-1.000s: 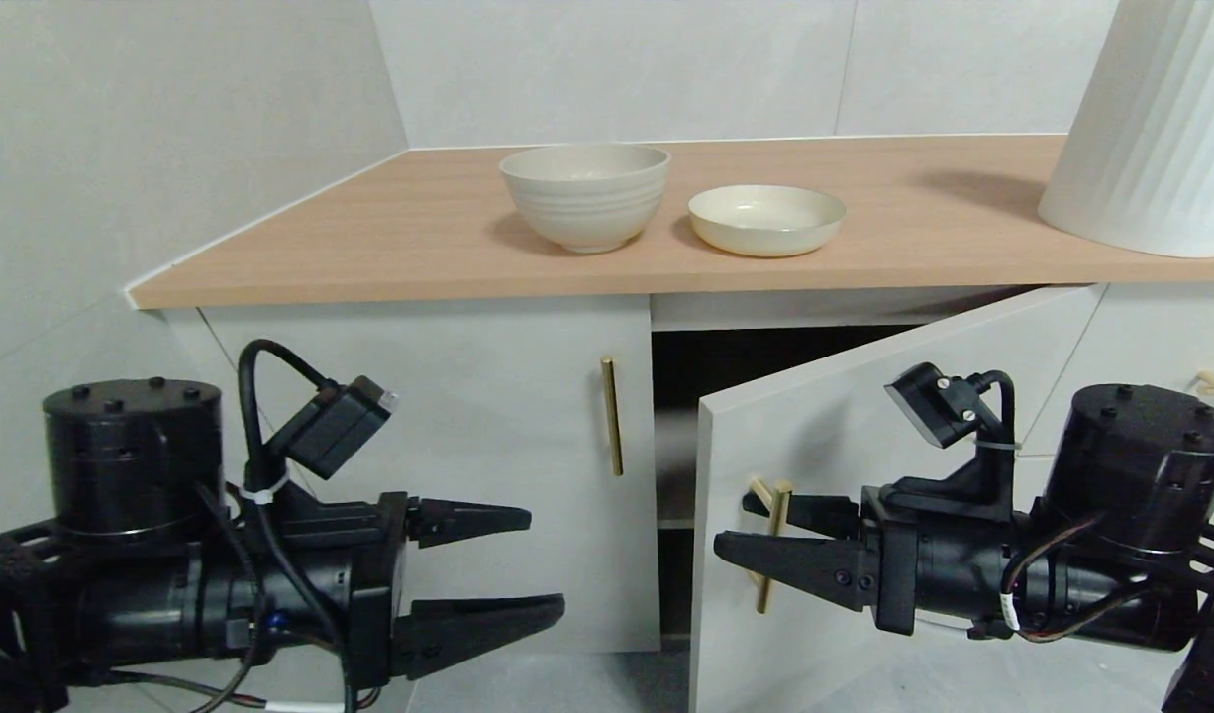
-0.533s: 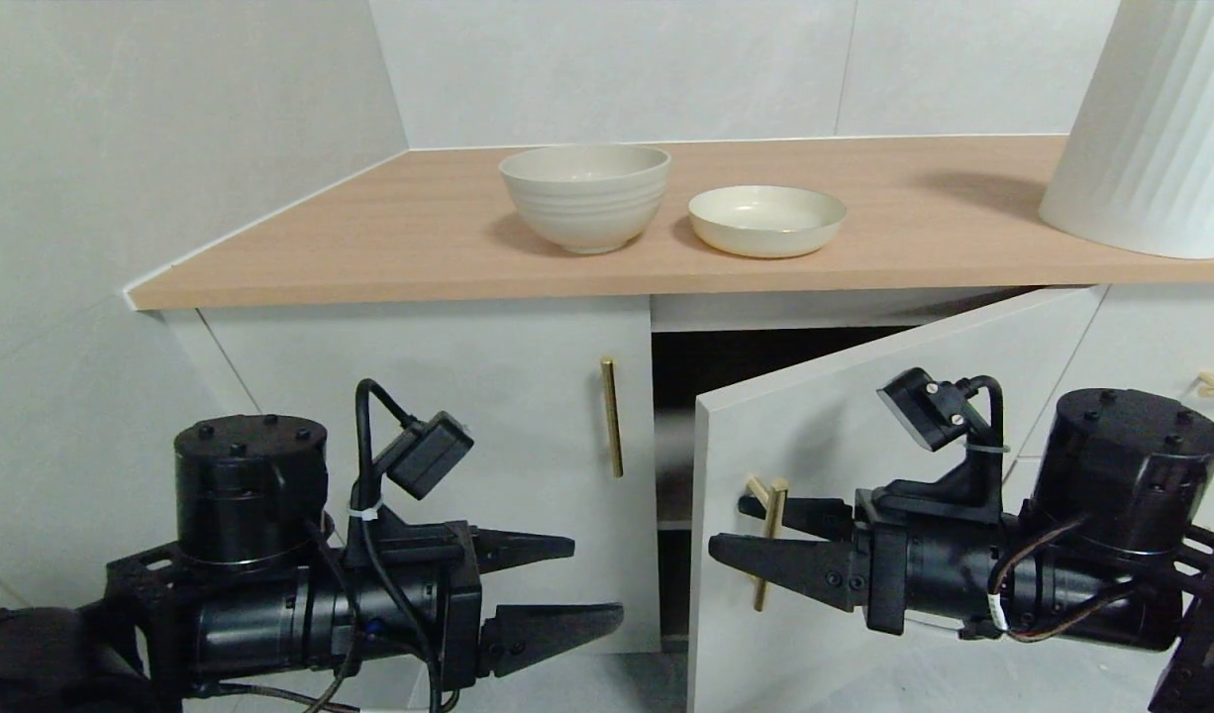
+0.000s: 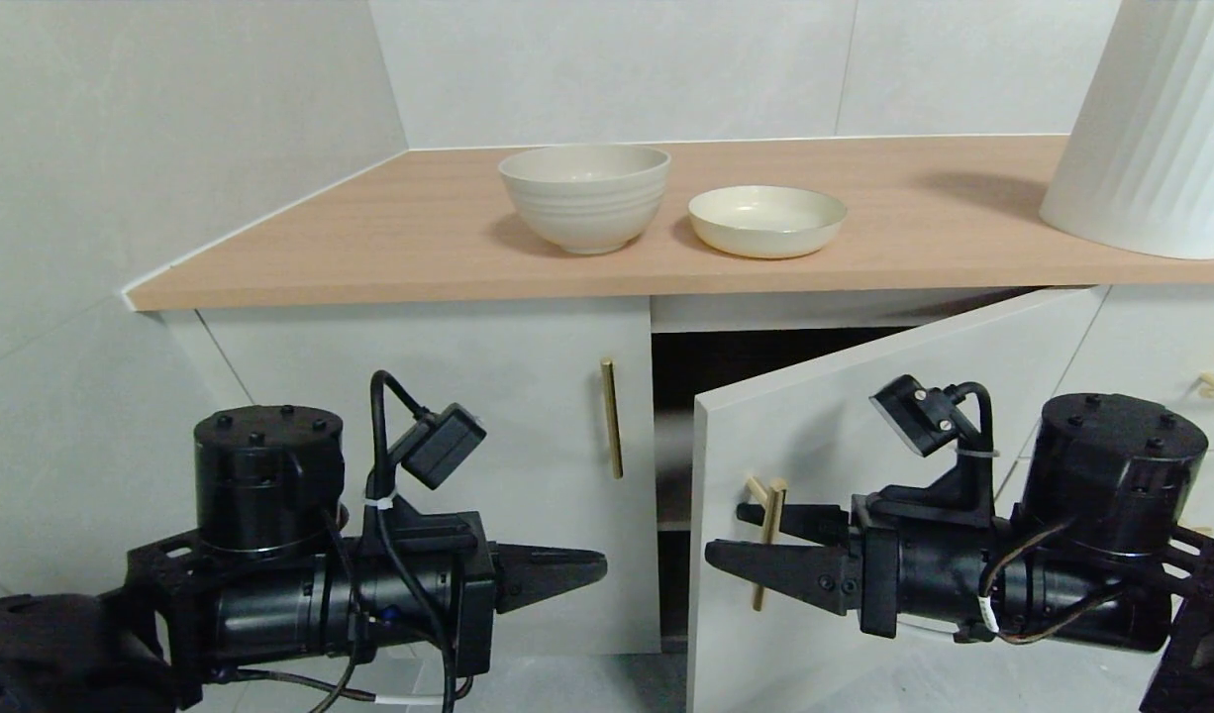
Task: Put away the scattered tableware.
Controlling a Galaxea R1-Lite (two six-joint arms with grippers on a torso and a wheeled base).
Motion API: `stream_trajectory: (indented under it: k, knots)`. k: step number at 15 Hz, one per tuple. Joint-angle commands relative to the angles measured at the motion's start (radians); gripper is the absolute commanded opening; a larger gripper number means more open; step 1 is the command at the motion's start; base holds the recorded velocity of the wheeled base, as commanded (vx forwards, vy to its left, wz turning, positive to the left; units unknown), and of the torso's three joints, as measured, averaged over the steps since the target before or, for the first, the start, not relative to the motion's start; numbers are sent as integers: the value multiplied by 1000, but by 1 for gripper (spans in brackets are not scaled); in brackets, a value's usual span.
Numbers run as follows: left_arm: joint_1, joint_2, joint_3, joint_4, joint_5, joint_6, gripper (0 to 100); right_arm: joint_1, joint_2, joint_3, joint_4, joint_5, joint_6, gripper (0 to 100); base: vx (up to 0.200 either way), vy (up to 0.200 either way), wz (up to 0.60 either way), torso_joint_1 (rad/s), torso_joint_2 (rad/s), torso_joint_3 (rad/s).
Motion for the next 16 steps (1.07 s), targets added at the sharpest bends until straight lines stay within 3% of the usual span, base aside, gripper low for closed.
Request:
stream_trajectory:
  k: [1,3,5,7,9,12,14,16]
  knots:
    - [-3,18,-12,-1,1,1,0,1,4,0,-1,-1,0,100,0,0,0,0,0,0]
    - [-9,91,-17,-115,-1,-1,0,1,-4,0,-1,-1,0,100,0,0,0,0,0,0]
    - [-48,225,-11,-316,13,-5,0,1,-4,0,-1,-3,0,100,0,0,0,0,0,0]
    - [-80,332,-25,-507,110,-34,0,1,-2,0,-1,-3,0,100,0,0,0,0,0,0]
    - [-84,406,-69,-598,159,-37,0,1,1,0,-1,-3,0,100,0,0,0,0,0,0]
    - [-88,456,-180,-613,170,-41,0,1,-1,1,-1,-3,0,100,0,0,0,0,0,0]
    - [-98,467,-204,-615,184,-39,0,1,-1,1,-1,-3,-1,100,0,0,0,0,0,0]
    - [-120,495,-221,-667,197,-44,0,-4,12,24,-1,-3,-104,100,0,0,0,0,0,0]
